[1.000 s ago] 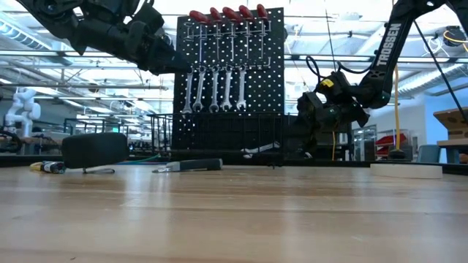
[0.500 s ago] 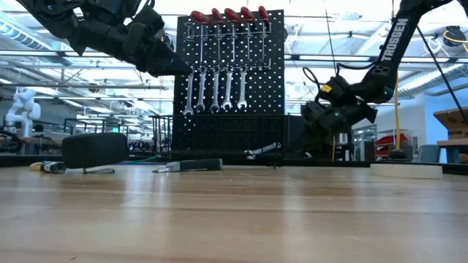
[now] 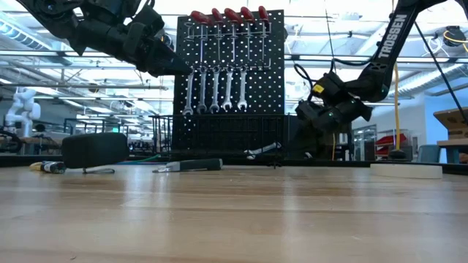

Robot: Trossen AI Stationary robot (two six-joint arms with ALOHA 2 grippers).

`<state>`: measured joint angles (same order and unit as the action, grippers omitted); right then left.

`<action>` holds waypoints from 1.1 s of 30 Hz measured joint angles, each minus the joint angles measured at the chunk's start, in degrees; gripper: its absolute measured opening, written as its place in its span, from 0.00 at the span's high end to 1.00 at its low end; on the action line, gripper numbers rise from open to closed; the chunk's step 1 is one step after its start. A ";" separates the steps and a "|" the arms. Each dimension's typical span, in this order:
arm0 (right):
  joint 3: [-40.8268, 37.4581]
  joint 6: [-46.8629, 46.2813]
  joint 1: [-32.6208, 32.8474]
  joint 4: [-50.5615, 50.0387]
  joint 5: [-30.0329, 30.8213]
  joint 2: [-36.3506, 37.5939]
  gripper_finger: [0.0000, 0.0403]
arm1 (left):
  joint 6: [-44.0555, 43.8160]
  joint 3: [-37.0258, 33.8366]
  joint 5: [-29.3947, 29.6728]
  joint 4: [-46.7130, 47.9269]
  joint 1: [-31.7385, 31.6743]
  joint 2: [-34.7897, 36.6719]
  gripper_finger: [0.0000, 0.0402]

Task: Hang tools onto peg board
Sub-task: Hang the wrench on the peg board

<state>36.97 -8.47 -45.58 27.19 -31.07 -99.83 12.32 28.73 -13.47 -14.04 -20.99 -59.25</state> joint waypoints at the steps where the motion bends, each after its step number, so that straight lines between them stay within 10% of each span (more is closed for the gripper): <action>1: 0.00 0.31 0.11 0.05 1.14 0.00 1.00 | 0.00 0.00 0.00 -0.01 -0.02 0.01 0.73; 33: -0.07 -1.11 1.71 9.42 -5.02 -0.07 1.00 | -7.24 2.93 -5.13 -4.43 0.40 -3.23 0.73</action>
<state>36.91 -9.58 -43.88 36.61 -36.10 -99.90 5.08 31.66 -18.61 -18.47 -20.59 -62.48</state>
